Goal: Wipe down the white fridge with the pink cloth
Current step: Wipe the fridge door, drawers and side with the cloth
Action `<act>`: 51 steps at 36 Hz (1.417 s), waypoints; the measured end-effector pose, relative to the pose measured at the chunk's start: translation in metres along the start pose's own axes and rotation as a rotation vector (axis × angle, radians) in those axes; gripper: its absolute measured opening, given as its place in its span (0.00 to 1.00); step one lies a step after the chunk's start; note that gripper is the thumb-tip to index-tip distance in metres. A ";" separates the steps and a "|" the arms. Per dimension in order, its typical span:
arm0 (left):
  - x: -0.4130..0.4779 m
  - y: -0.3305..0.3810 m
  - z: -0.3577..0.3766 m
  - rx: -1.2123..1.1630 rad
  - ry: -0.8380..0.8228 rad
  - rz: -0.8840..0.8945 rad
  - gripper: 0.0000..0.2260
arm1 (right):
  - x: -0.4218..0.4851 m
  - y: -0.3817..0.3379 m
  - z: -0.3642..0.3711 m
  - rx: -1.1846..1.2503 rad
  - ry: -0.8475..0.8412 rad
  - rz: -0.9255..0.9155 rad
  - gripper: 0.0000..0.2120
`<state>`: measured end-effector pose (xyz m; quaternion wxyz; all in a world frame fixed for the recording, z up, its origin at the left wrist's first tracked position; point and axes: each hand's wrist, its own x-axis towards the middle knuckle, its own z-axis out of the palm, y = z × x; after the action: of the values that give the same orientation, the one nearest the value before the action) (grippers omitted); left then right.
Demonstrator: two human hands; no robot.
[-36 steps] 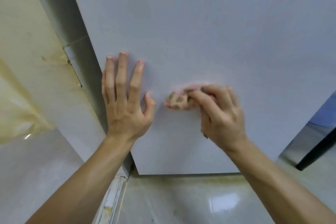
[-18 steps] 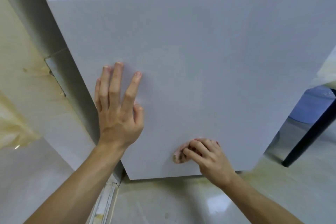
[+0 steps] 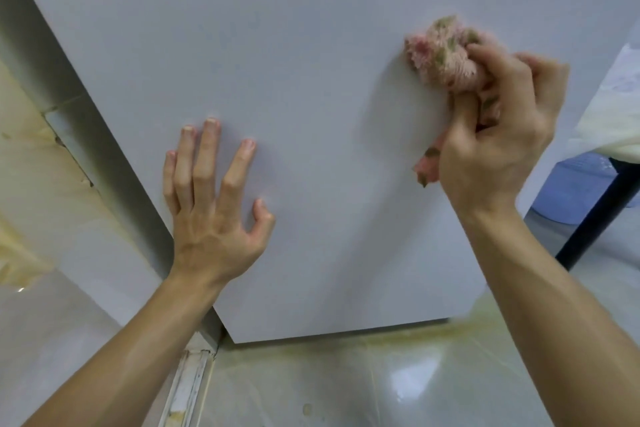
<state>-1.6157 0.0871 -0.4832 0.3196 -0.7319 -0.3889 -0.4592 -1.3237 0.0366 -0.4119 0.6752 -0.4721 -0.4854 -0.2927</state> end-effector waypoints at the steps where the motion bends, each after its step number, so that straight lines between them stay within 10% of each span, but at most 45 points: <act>1: 0.000 0.000 0.000 0.004 0.000 0.001 0.32 | -0.001 -0.002 0.002 -0.003 0.023 0.016 0.17; 5: 0.001 0.008 0.002 -0.004 0.007 -0.001 0.32 | -0.043 0.003 0.004 -0.036 -0.015 -0.049 0.15; 11: 0.007 0.027 0.009 -0.048 0.025 0.003 0.32 | -0.162 0.062 -0.027 -0.099 -0.496 -0.507 0.16; 18: 0.010 0.040 0.013 -0.065 0.040 -0.013 0.31 | -0.180 0.089 -0.055 -0.143 -0.812 -0.560 0.16; 36: 0.015 0.070 0.023 -0.020 0.023 0.014 0.34 | 0.018 0.013 -0.014 -0.075 0.066 -0.019 0.16; 43: 0.015 0.067 0.023 -0.015 0.027 0.035 0.34 | -0.123 0.066 -0.043 -0.163 -0.383 -0.403 0.17; 51: 0.015 0.070 0.021 -0.026 0.027 0.028 0.33 | -0.157 0.115 -0.079 -0.184 -0.728 -0.371 0.24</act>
<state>-1.5424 0.0744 -0.4849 0.3218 -0.7351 -0.3684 -0.4694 -1.2522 -0.0021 -0.6057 0.3504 -0.5074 -0.7411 -0.2656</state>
